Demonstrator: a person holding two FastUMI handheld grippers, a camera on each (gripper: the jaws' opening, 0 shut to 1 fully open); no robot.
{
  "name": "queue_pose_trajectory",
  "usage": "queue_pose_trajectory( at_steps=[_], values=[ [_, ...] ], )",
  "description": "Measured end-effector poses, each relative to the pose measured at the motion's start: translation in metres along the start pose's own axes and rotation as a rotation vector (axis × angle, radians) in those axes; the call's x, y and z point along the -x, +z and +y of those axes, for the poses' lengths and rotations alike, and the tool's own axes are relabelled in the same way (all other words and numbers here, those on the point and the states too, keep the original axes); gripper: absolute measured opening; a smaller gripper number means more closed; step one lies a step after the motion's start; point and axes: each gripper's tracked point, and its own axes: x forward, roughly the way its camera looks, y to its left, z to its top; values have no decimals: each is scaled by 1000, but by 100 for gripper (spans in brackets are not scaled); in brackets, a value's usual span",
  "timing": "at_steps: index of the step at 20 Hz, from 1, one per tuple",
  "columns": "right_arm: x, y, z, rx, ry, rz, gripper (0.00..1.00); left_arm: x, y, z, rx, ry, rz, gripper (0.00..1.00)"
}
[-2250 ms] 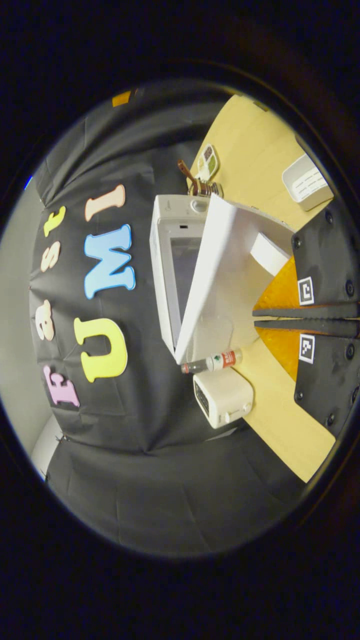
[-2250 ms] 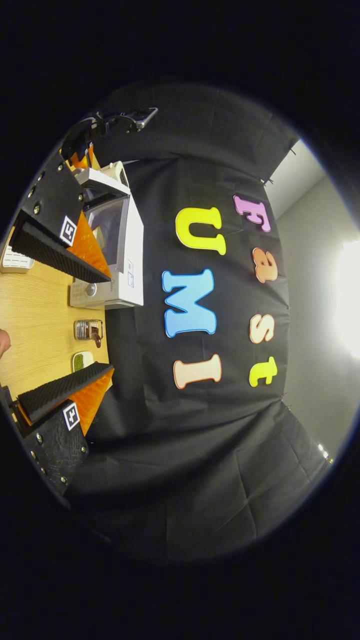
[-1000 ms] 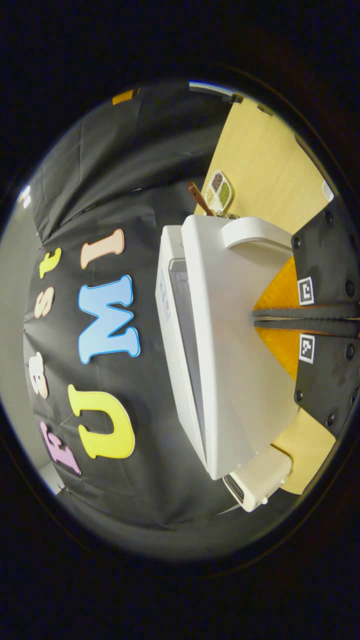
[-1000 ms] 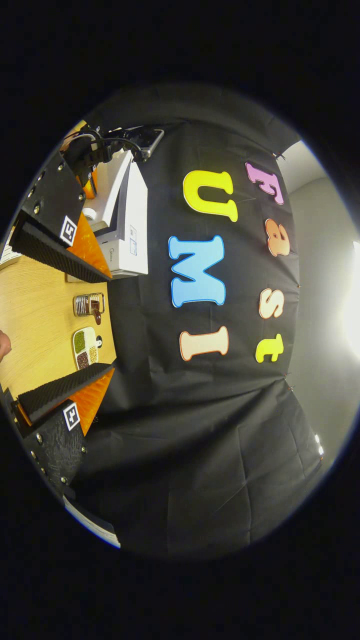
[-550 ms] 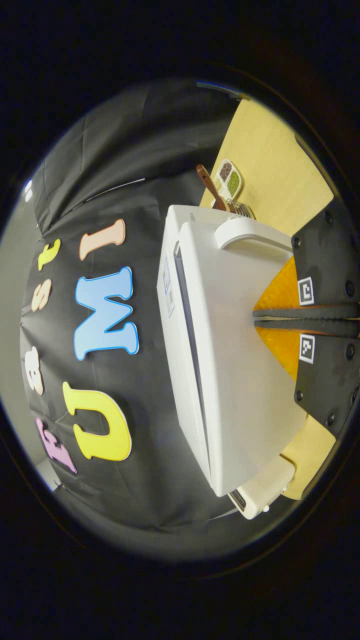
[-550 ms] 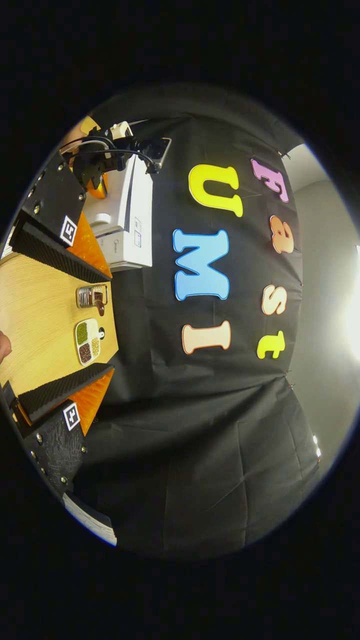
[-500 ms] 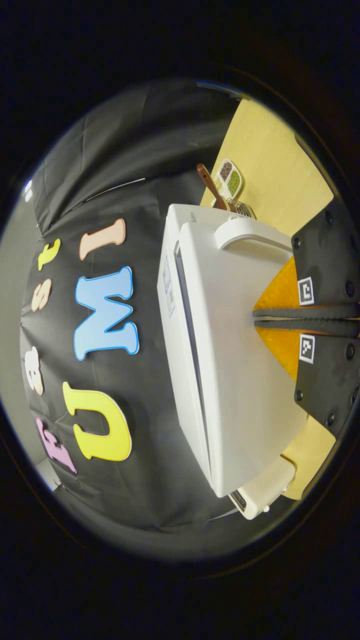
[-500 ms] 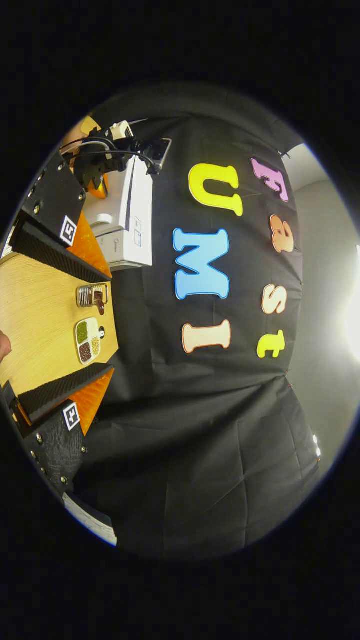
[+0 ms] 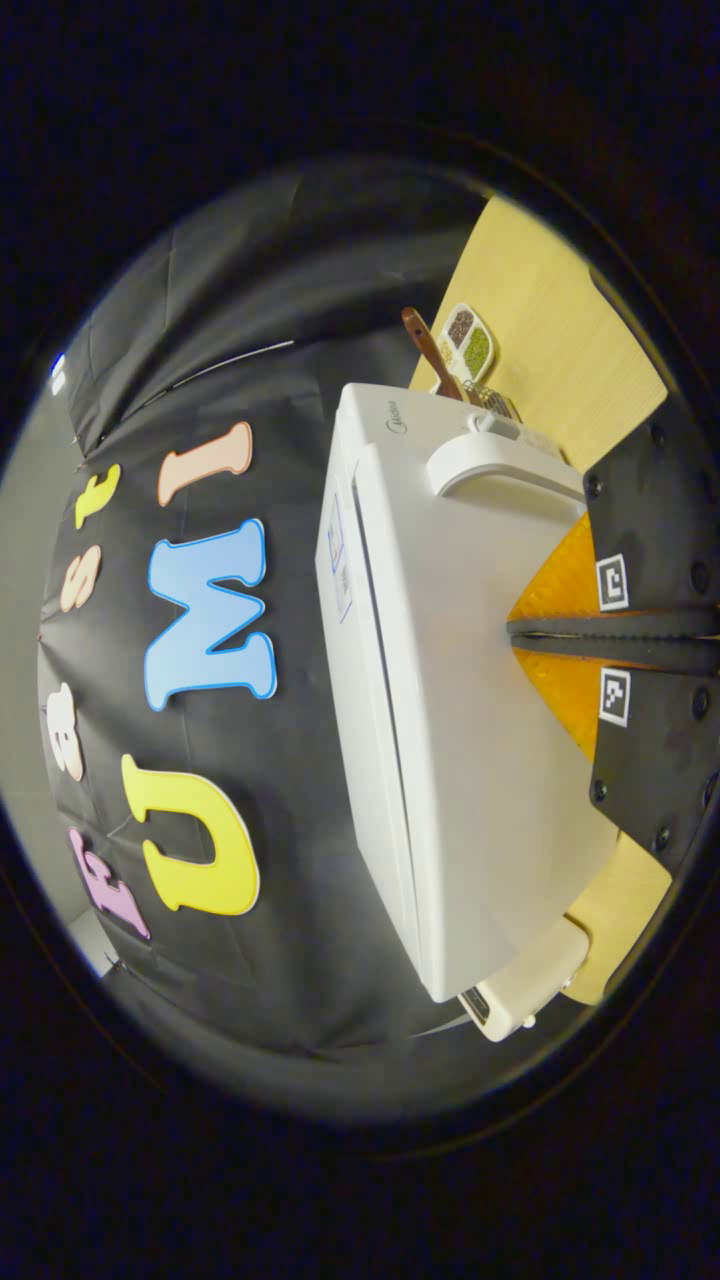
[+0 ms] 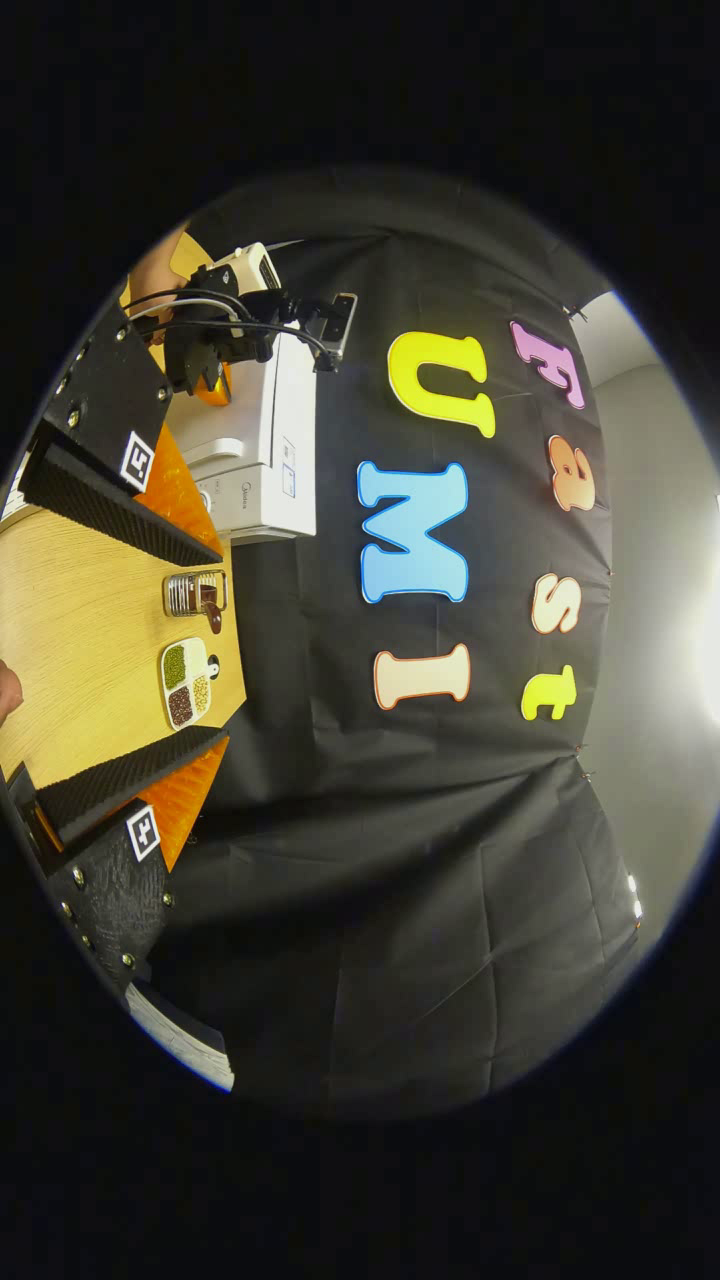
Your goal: Open the microwave oven with the left hand, put the food in, and close the microwave oven.
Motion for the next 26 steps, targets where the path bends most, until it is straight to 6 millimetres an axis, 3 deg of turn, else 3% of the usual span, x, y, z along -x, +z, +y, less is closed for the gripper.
queue_pose_trajectory(
  at_steps=[4,7,14,23,26],
  values=[
    [8,-9,1,13,19,23,98,-1,3,-2,31,-3,17,7],
    [16,-3,4,11,44,14,98,21,34,-7,21,-5,-49,7],
    [28,25,9,-18,141,-64,98,131,90,-12,47,25,-170,7],
    [55,27,2,-63,272,-83,97,265,123,0,74,138,-244,7],
    [65,34,12,-83,298,-100,98,303,133,9,52,152,-276,7]
  ],
)
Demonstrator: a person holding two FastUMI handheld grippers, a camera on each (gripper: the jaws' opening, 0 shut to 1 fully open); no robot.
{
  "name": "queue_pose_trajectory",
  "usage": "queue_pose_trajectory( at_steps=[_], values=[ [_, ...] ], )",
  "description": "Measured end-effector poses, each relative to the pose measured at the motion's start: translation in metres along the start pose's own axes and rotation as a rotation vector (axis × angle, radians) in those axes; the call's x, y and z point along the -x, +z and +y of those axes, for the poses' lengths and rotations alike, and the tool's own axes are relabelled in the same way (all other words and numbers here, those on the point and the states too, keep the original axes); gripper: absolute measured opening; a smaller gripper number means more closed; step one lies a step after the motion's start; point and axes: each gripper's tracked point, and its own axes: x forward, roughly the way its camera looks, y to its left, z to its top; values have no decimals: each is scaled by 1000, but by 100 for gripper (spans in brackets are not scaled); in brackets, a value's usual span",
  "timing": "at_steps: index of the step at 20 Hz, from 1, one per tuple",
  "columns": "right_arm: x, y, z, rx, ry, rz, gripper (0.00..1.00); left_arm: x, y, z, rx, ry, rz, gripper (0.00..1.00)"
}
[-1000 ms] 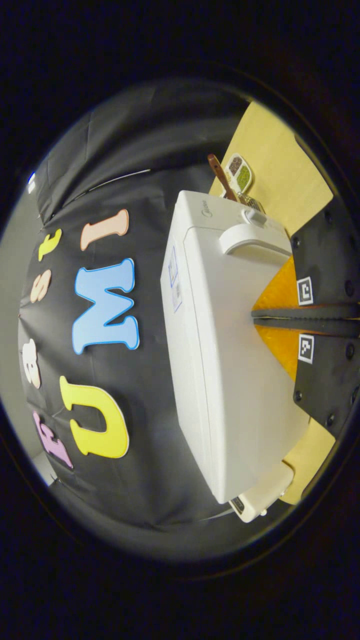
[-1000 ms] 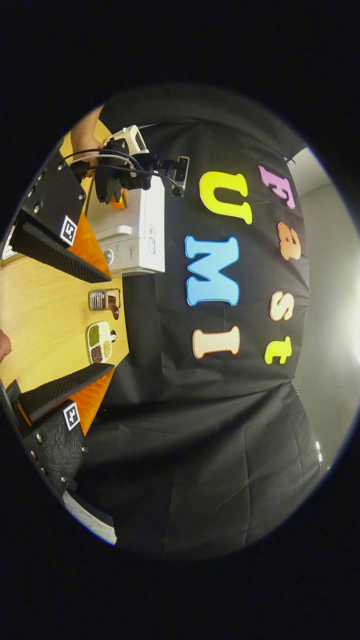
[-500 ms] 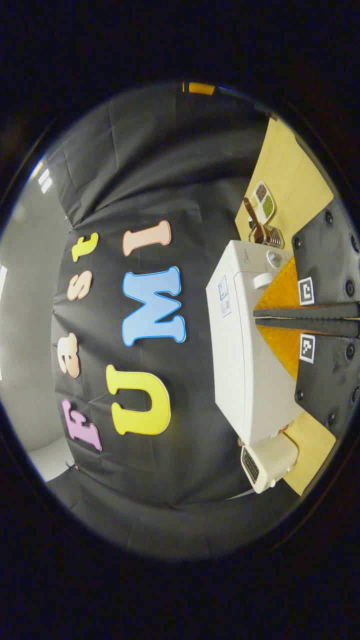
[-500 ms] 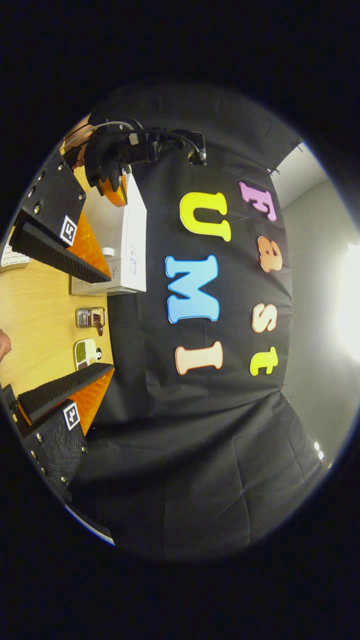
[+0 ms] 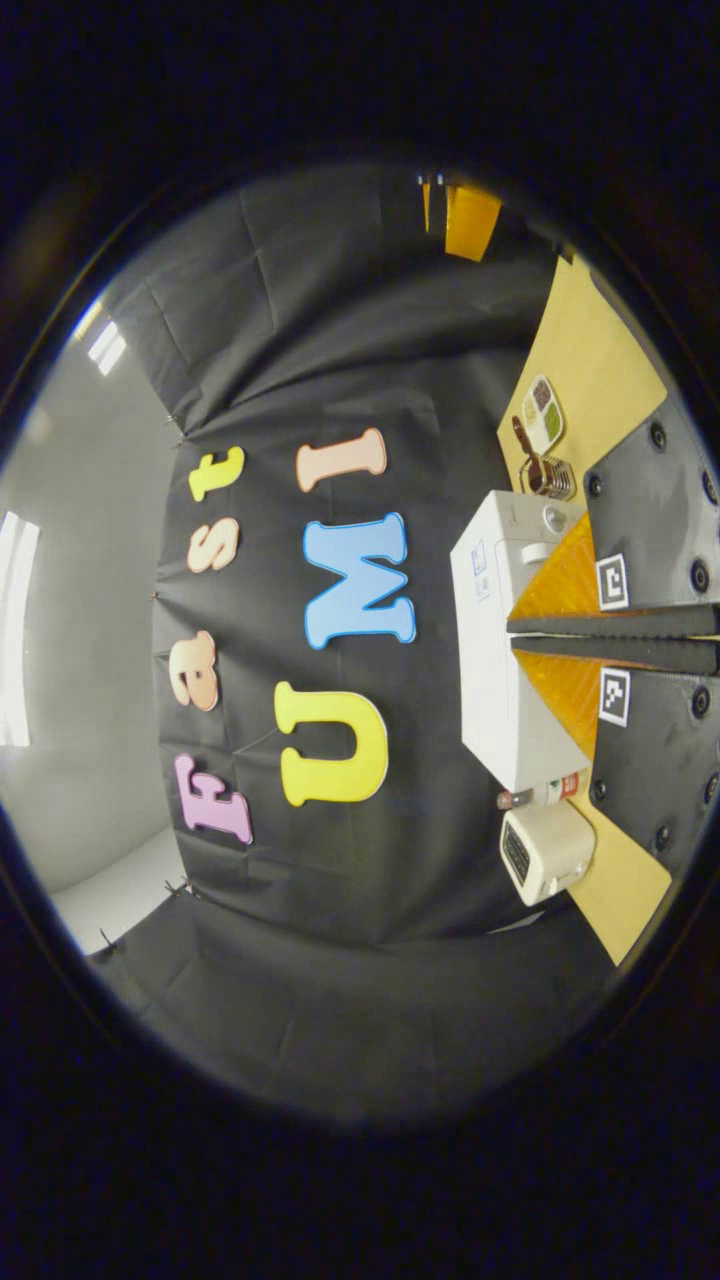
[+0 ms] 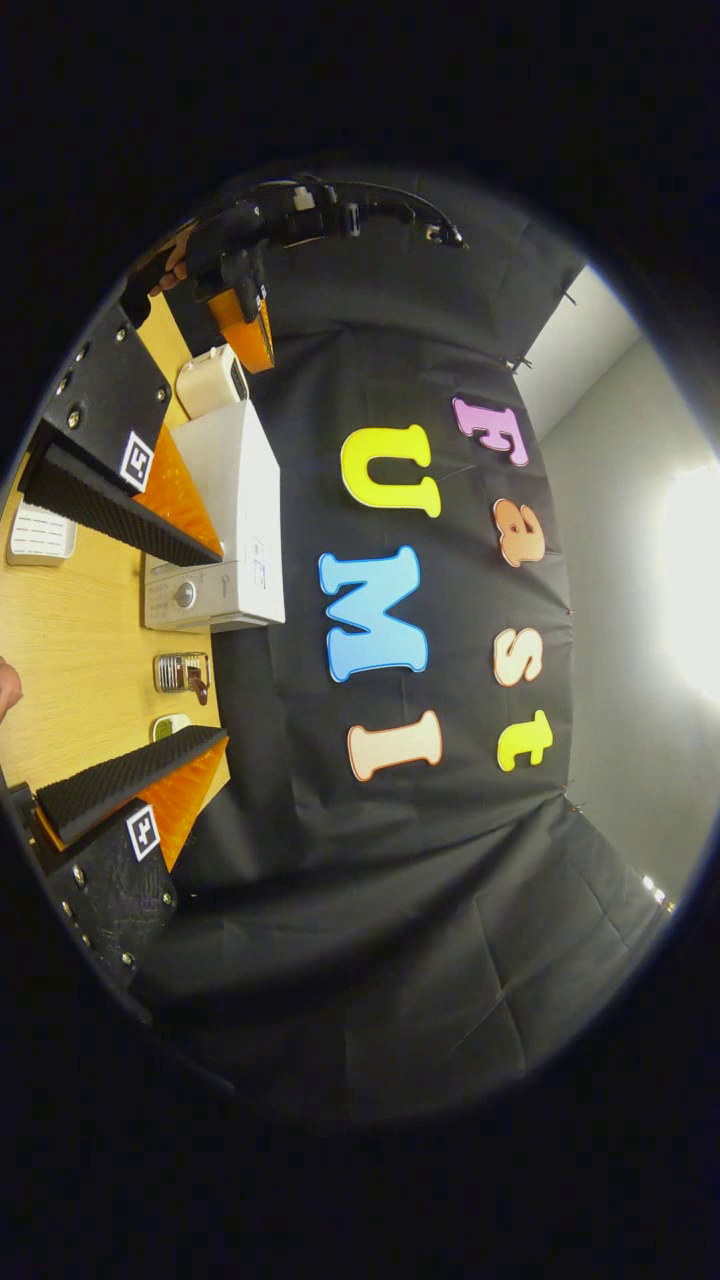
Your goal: Open the microwave oven with the left hand, put the food in, and close the microwave oven.
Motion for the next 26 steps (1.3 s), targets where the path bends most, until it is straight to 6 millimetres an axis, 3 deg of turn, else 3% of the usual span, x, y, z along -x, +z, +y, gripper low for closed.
queue_pose_trajectory(
  at_steps=[5,6,11,14,17,20,24,26],
  values=[
    [2,1,22,2,10,-3,97,48,23,19,28,21,-52,7],
    [4,4,30,4,18,-11,98,54,22,22,25,20,-53,12],
    [14,11,56,25,28,-38,98,76,10,31,-2,8,-42,72],
    [23,11,66,55,27,-52,98,86,9,36,3,14,-52,91],
    [30,12,74,53,29,-61,97,89,7,42,0,23,-59,97],
    [34,10,81,46,44,-71,97,92,7,43,-7,29,-62,95],
    [38,27,88,34,46,-127,97,91,5,43,-42,35,-47,95],
    [42,35,102,31,92,-153,98,94,9,51,-61,67,-63,97]
  ],
)
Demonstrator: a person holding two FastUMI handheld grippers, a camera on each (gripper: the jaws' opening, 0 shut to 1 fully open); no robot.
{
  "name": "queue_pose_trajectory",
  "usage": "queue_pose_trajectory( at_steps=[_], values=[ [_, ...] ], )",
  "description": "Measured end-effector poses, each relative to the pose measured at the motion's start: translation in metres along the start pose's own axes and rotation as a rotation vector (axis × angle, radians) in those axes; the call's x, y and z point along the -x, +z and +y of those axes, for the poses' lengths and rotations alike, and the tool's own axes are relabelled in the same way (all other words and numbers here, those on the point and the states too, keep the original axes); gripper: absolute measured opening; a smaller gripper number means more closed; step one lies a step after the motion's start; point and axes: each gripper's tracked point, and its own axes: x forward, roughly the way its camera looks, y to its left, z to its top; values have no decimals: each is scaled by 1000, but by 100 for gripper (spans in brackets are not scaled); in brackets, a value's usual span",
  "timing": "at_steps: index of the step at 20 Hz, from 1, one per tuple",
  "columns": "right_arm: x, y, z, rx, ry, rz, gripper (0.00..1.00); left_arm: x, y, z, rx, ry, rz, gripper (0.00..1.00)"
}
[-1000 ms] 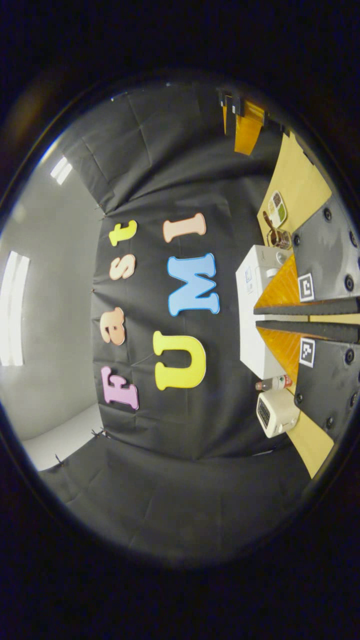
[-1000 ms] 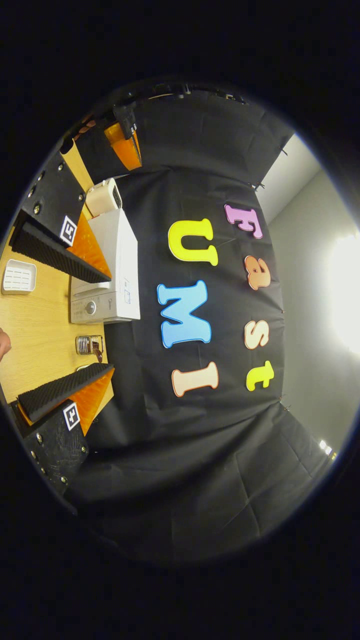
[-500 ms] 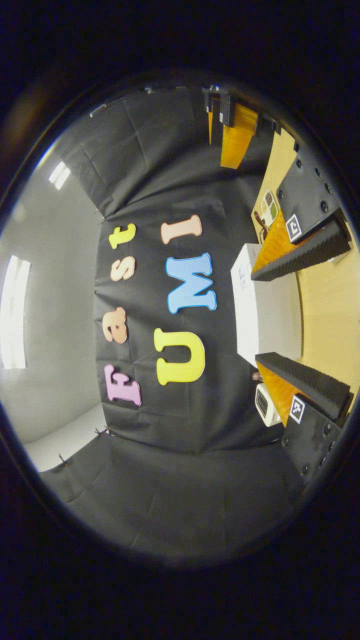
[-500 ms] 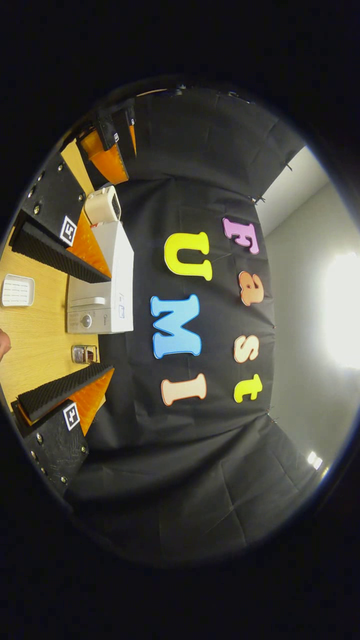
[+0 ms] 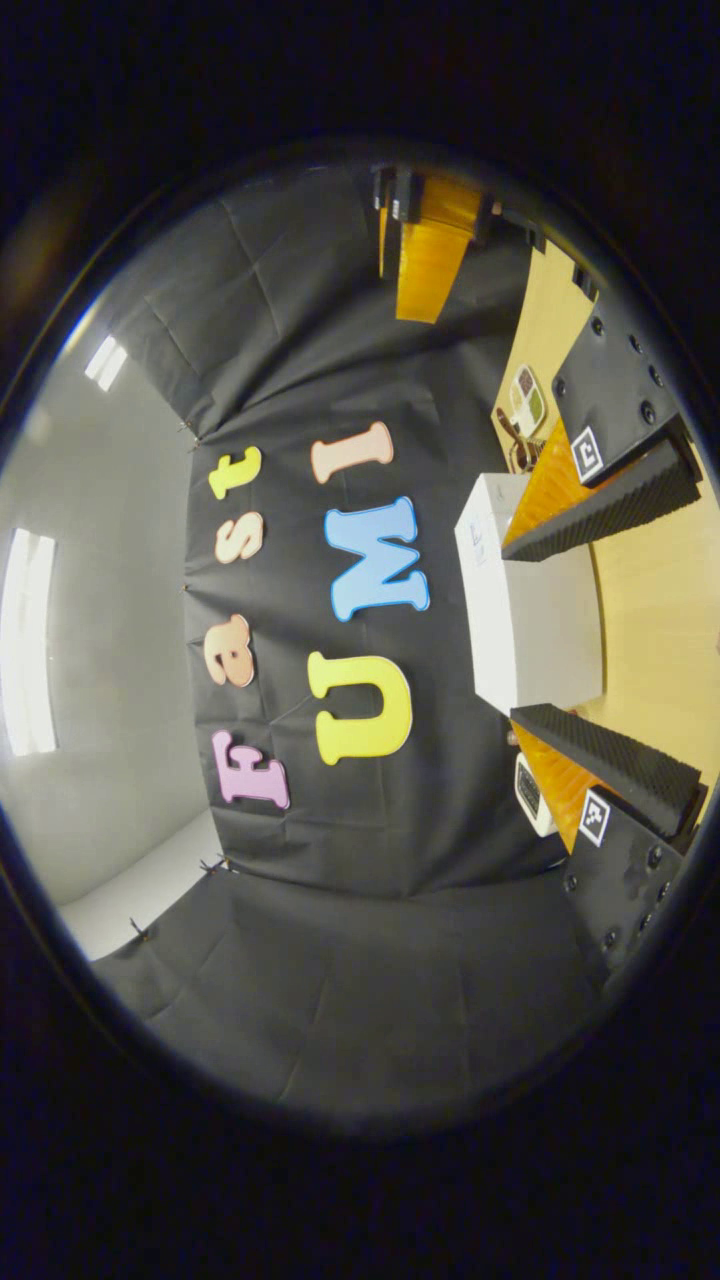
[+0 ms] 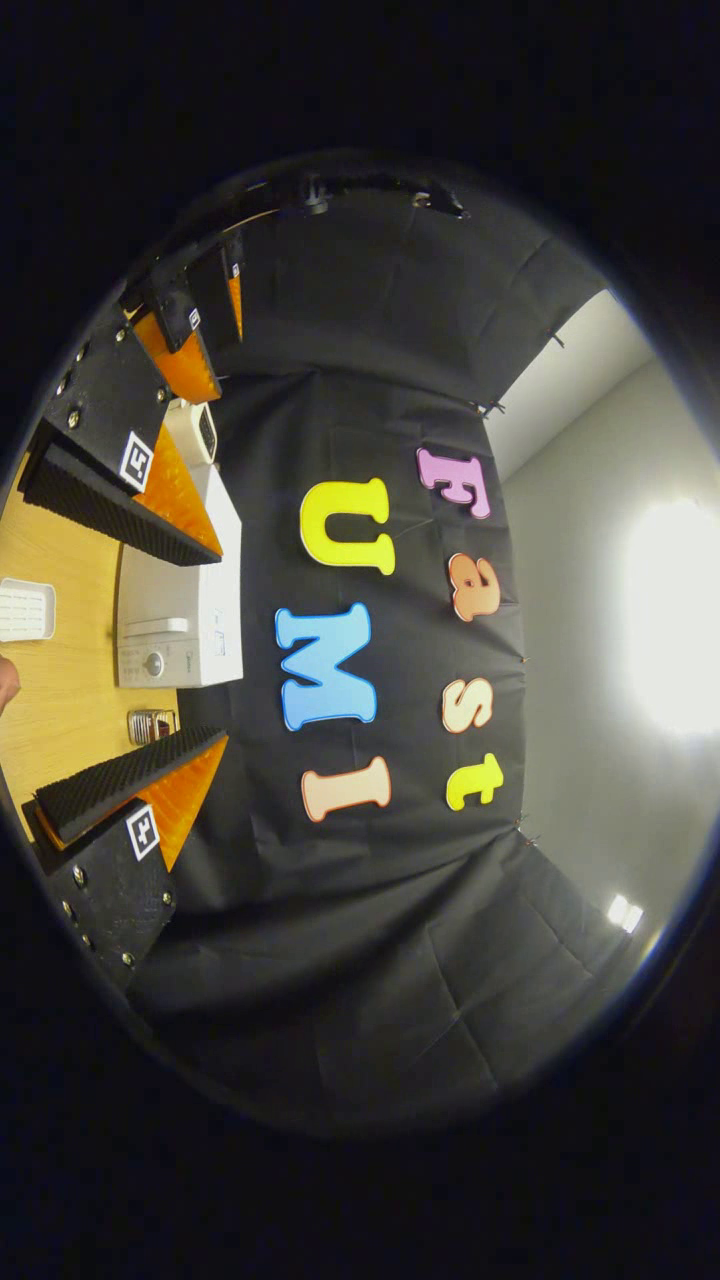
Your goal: Open the microwave oven with the left hand, put the food in, and close the microwave oven.
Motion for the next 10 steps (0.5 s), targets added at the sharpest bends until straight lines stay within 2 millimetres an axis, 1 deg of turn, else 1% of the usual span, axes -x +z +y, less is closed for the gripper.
queue_pose_trajectory(
  at_steps=[3,6,10],
  values=[
    [1,1,3,38,5,-10,98,7,-1,4,29,12,-4,97],
    [-2,-7,12,19,20,20,98,9,1,19,14,39,-7,97],
    [-8,-13,15,11,17,46,98,13,1,28,34,57,-15,98]
  ],
)
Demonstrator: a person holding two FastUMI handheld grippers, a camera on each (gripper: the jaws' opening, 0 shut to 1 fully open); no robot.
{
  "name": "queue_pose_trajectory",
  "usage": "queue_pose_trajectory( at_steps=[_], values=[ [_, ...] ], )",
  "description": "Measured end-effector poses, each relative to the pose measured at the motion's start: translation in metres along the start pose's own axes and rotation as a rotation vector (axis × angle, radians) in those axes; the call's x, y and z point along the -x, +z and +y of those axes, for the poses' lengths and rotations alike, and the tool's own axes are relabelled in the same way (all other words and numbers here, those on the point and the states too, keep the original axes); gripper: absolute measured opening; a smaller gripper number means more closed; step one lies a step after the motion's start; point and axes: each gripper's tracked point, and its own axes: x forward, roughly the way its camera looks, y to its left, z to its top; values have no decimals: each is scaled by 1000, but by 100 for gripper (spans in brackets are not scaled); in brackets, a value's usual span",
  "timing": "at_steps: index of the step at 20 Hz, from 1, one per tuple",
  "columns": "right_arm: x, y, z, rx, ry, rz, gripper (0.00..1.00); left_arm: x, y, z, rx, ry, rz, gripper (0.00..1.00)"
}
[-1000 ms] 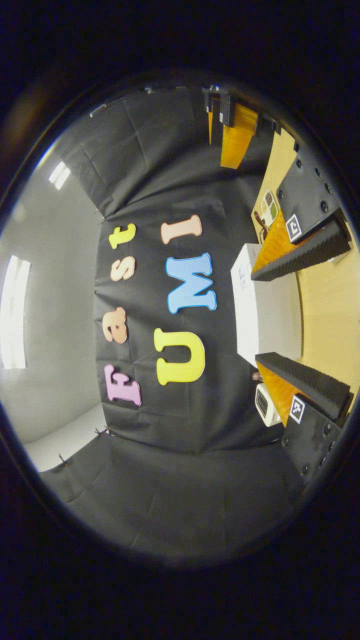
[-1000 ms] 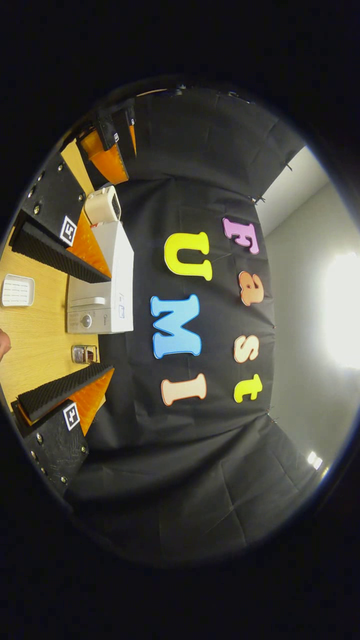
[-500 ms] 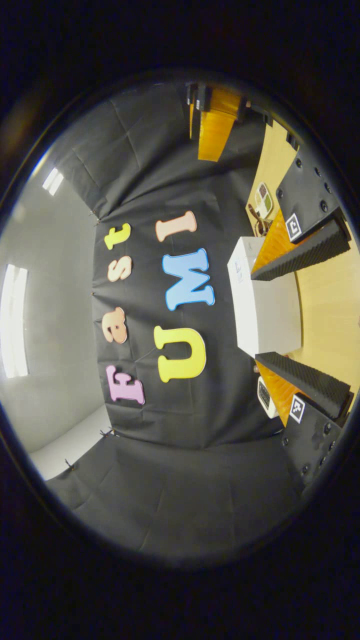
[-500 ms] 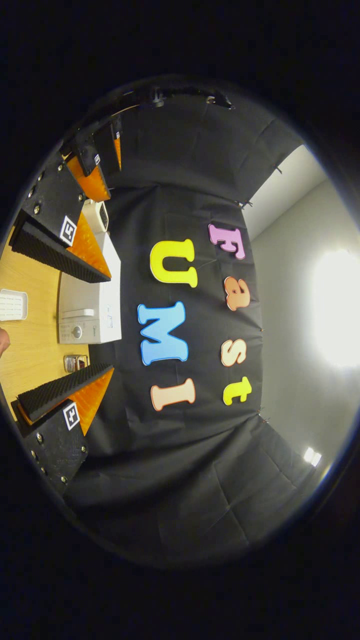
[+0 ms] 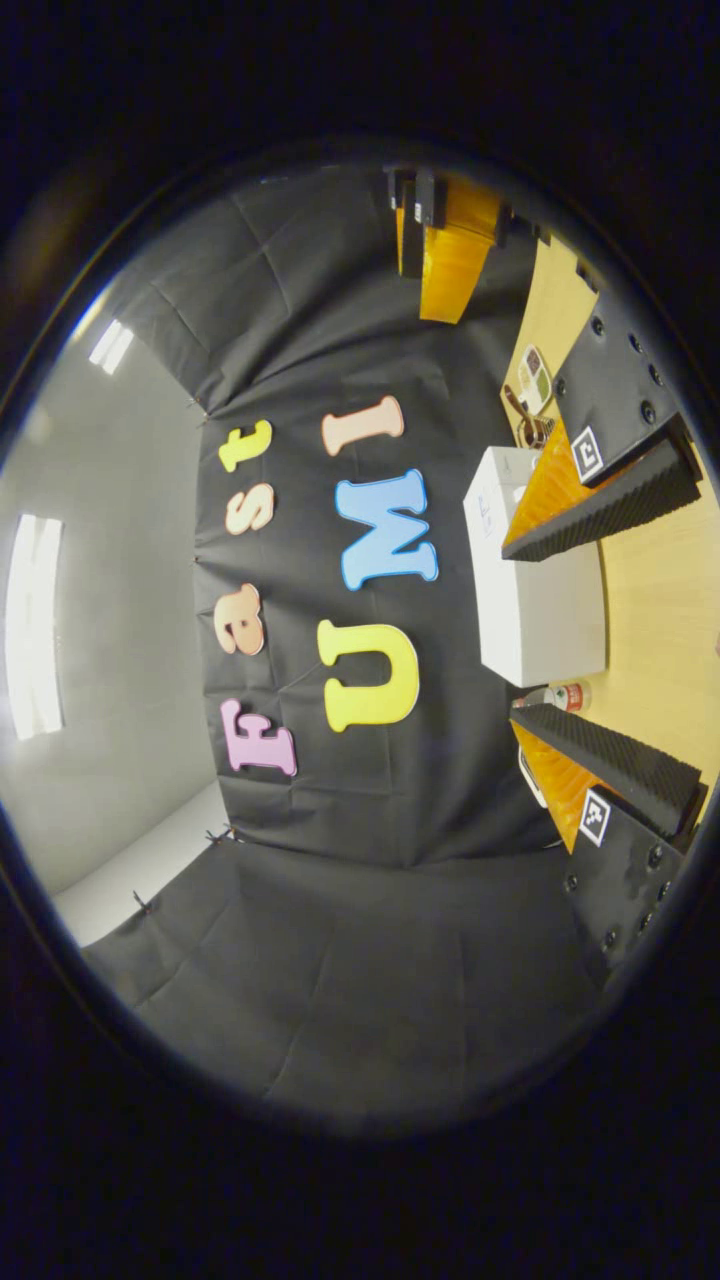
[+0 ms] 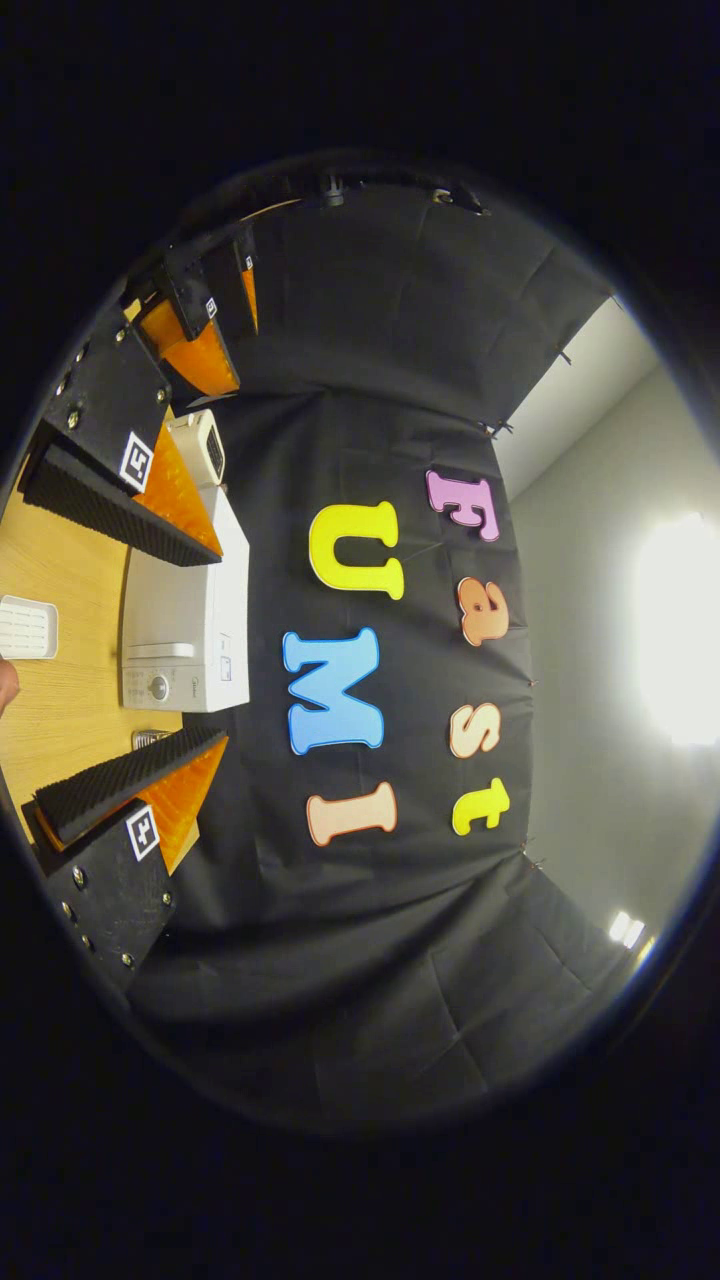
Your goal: Open the microwave oven with the left hand, put the food in, and close the microwave oven.
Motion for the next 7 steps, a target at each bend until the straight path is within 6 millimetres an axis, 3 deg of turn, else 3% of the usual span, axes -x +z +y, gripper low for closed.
queue_pose_trajectory(
  at_steps=[2,7],
  values=[
    [0,-2,1,-12,-8,0,98,1,-1,5,-4,5,2,93],
    [-3,-5,0,8,-8,13,98,1,4,10,-14,17,-14,97]
  ],
)
